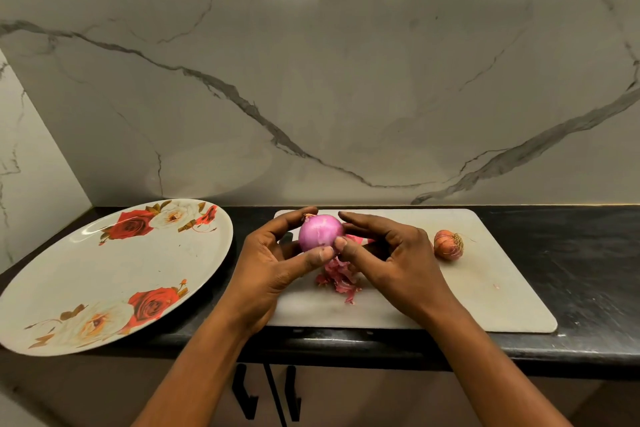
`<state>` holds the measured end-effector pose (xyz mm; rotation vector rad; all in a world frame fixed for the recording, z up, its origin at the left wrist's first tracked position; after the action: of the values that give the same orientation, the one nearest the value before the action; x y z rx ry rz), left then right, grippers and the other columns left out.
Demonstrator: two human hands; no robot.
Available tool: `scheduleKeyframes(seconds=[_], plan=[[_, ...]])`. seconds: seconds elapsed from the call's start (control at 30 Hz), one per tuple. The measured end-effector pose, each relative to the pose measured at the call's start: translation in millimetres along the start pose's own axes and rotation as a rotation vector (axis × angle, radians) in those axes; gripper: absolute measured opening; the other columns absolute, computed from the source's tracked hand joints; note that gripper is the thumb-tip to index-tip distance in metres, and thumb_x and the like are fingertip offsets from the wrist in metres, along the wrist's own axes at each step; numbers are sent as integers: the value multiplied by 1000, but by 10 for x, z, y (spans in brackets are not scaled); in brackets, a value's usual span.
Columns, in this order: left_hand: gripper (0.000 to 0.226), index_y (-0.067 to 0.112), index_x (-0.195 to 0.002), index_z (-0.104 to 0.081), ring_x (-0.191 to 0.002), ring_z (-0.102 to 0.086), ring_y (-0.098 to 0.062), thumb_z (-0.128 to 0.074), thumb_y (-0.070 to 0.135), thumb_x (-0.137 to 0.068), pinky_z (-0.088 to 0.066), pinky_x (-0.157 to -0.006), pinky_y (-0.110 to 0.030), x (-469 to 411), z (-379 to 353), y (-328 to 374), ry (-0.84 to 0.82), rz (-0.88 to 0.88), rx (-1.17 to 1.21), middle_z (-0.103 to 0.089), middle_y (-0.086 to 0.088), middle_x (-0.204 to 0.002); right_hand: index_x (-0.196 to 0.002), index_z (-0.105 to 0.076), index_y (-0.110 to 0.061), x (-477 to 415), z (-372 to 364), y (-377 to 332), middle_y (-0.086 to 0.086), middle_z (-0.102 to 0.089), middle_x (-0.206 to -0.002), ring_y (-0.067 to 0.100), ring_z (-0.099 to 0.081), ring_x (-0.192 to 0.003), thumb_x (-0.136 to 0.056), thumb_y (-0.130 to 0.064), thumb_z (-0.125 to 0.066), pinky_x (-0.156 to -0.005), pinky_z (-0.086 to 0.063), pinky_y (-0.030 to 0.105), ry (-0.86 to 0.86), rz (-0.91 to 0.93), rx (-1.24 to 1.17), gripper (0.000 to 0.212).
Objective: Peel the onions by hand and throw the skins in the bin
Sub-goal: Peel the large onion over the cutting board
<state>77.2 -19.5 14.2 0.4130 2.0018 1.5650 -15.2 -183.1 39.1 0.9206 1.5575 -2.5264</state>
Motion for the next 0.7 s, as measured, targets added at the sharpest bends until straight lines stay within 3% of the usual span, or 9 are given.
scheduleKeyframes(seconds=[0.13, 0.3, 0.43, 0.57, 0.7], plan=[[66, 17, -134, -69, -121, -70, -34, -89, 1, -74, -58, -100, -50, 14, -14, 32, 1, -58, -66, -70, -9, -134, -131, -74, -24, -4, 11, -25, -11, -77, -122, 0, -73, -108, -93, -29, -80, -90, -64, 33, 2, 18, 4, 39], [64, 19, -130, -71, -116, -73, -33, -92, 8, -71, -61, -93, -51, 38, -64, 72, -2, -100, -186, -71, -5, -131, -137, -69, -27, 7, -27, -23, -8, -76, -123, 0, -74, -104, -82, -44, -87, -86, -65, 30, -30, 15, 21, 60], [65, 17, -127, -72, -110, -75, -27, -93, 10, -66, -65, -87, -45, 67, -83, 113, 3, -102, -235, -74, -1, -125, -134, -72, -23, 13, -7, -62, -12, -76, -121, -3, -72, -105, -93, -36, -77, -88, -63, 28, -3, 78, 119, 43], [64, 20, -124, -74, -108, -76, -23, -95, 14, -64, -65, -85, -41, 74, -94, 116, 17, -116, -325, -75, 4, -122, -131, -74, -19, 36, -36, -137, -12, -78, -111, -2, -71, -99, -93, -28, -66, -82, -57, 14, -13, 123, 246, 40], [62, 23, -124, -74, -112, -74, -24, -97, 11, -67, -65, -84, -42, 73, -96, 99, 21, -116, -371, -74, 1, -126, -127, -73, -21, 59, -101, -165, -2, -79, -103, 10, -71, -86, -92, -34, -56, -74, -57, 23, -44, 138, 356, 41]])
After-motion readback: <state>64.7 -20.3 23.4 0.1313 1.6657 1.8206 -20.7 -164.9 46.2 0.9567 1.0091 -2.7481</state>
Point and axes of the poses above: each hand's wrist, its own x-axis away from the middle knuckle, its own z-axis out of the back of the hand, y = z × x, the point moved 8 cm from there along -x, towards the middle knuckle
